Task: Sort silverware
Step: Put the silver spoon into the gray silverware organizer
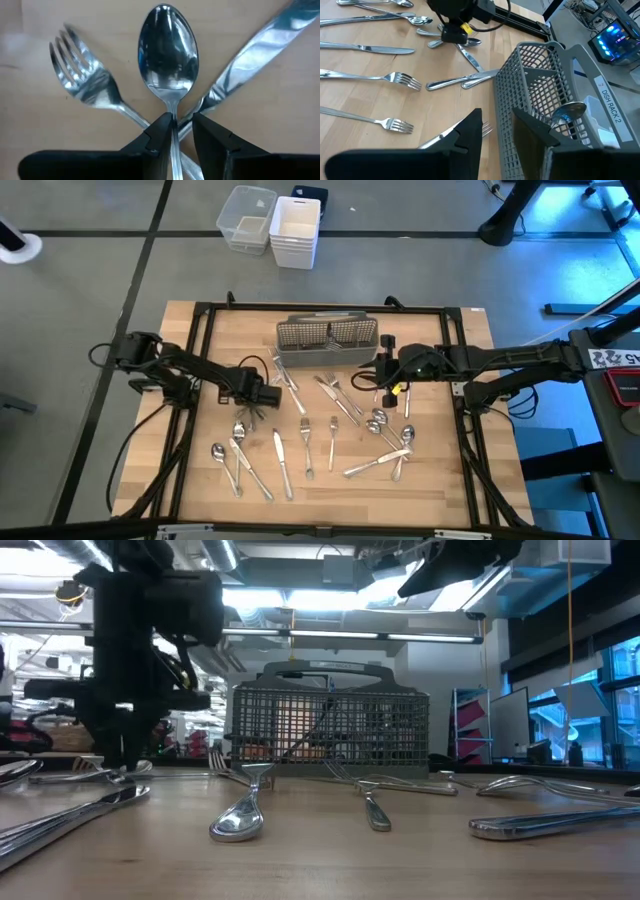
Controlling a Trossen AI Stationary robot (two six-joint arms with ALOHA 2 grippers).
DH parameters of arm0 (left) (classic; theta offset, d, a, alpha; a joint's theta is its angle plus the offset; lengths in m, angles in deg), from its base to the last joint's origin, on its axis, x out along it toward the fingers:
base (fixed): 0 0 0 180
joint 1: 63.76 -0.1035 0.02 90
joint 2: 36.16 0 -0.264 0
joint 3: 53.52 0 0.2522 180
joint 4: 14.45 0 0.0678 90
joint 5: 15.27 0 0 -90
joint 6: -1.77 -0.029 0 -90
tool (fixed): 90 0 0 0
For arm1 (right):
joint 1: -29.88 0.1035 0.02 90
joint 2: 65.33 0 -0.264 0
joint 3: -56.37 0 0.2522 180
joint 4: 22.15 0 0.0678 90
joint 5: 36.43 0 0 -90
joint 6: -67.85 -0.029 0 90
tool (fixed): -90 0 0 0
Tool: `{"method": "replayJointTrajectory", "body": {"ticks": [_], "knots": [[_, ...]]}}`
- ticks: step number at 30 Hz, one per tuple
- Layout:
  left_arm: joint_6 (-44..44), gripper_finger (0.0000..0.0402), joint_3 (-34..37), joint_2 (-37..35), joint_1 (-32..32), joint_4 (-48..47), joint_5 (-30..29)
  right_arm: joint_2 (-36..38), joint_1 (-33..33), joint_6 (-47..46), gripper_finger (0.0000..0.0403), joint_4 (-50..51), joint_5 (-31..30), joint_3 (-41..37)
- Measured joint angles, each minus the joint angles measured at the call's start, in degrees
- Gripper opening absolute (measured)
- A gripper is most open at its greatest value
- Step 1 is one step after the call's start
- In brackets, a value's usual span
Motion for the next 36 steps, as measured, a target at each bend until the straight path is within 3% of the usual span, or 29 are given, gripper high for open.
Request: {"method": "replayJointTrajectory", "body": {"ticks": [24,36], "knots": [[-0.2,0.0072,0.0,1.1,-1.2,-4.3,1.4,0.0,0.0,0.0,0.0105,0.3,0.0,0.0],[1.7,0.0072,3.1,0.8,-1.2,1.6,4.9,0.6,0.0,0.0,0.0105,0.4,-0.1,0.0]]}}
